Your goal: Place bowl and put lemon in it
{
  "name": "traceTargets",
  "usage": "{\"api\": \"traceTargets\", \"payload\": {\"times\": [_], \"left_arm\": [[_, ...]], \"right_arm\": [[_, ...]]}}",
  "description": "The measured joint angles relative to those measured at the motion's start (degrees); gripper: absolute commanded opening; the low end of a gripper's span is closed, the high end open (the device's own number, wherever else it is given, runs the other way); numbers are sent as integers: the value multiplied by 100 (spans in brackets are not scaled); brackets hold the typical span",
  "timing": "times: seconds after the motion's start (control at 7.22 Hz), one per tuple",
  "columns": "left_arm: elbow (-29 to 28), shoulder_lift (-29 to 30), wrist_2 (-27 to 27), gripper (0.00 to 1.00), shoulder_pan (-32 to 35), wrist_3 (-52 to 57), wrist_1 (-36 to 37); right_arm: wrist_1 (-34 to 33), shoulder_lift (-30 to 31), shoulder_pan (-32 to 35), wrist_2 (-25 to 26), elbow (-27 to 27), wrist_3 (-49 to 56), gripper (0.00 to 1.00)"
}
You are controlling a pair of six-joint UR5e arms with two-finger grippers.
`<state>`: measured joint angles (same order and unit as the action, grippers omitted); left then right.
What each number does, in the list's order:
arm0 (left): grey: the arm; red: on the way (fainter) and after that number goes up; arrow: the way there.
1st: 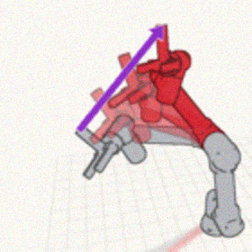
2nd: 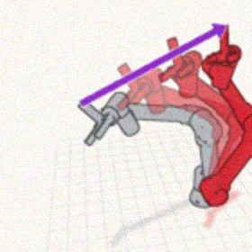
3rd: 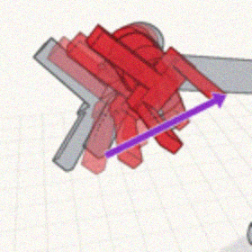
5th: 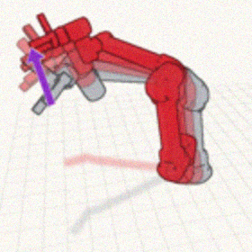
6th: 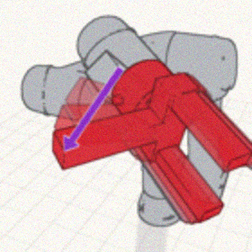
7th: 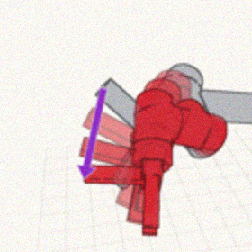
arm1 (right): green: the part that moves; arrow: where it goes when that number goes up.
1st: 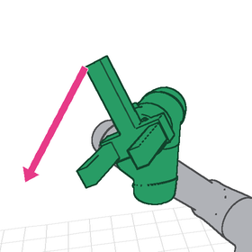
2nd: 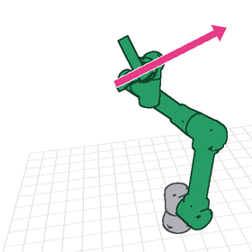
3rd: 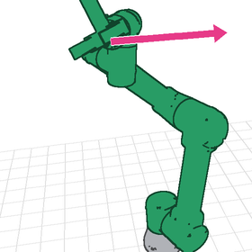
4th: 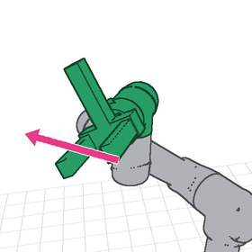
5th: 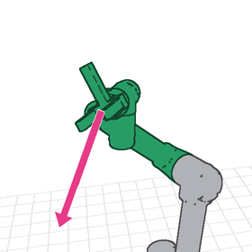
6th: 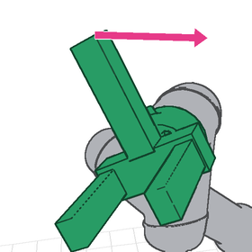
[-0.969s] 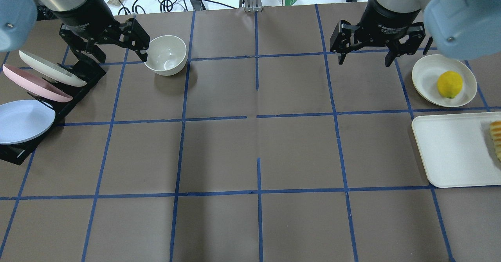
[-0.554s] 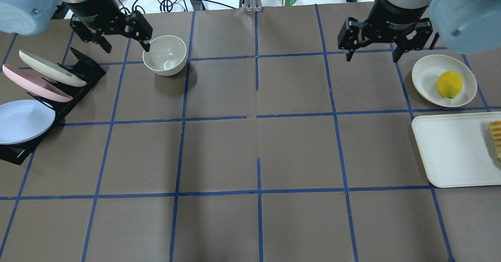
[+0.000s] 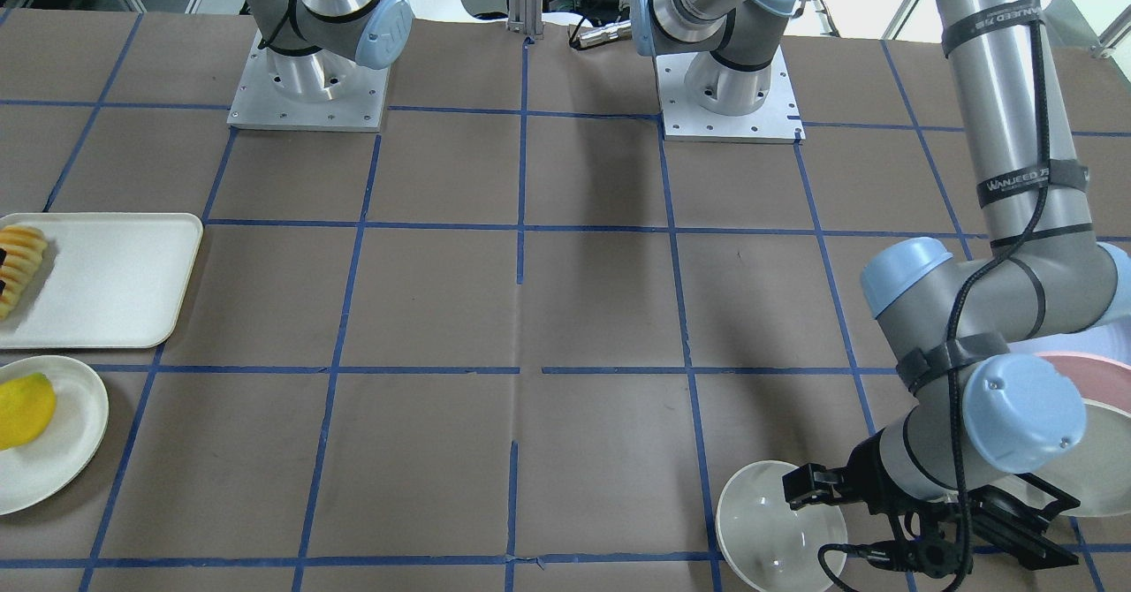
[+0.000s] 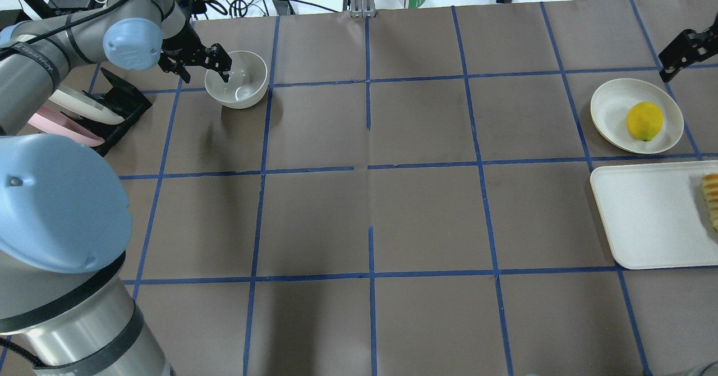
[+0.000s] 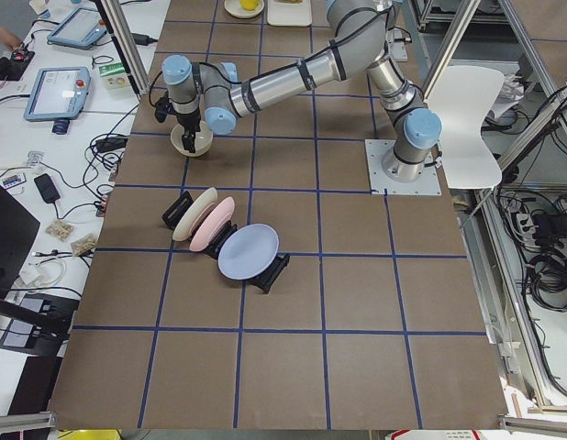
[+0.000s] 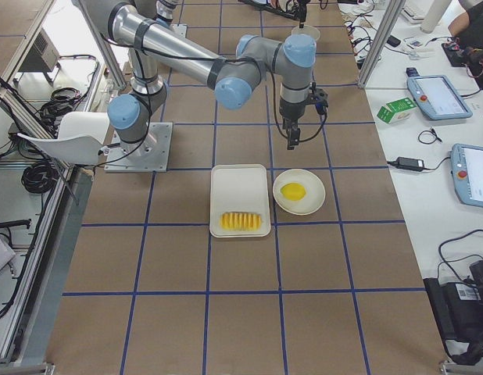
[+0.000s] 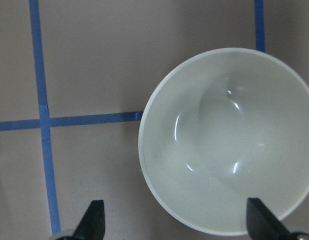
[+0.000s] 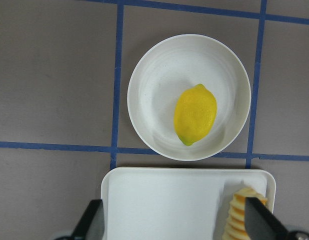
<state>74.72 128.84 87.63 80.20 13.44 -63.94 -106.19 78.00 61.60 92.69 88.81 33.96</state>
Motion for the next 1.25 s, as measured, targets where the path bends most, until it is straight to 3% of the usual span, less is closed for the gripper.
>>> {"api": "traceTargets", "payload": {"times": [0.28, 0.42, 0.55, 0.97, 1.11, 1.25], "left_arm": [[-7, 224, -41, 53, -3, 26, 254], [-12, 283, -67, 21, -6, 30, 292], [-15, 330, -82, 0, -17, 7, 306], [-21, 322, -119, 0, -96, -76, 311], [-36, 292, -121, 0, -110, -88, 297], [-59, 259, -141, 0, -115, -93, 277]], "right_arm": [[-253, -225, -101, -56, 81, 323, 96], [-478, -490, -112, -61, 114, 368, 96], [-775, -839, -132, -61, 130, 381, 96], [-1393, -1702, -355, -89, 172, 387, 96], [-1446, -1863, -382, -142, 186, 378, 89], [-1495, -1978, -390, -183, 190, 363, 72]]}}
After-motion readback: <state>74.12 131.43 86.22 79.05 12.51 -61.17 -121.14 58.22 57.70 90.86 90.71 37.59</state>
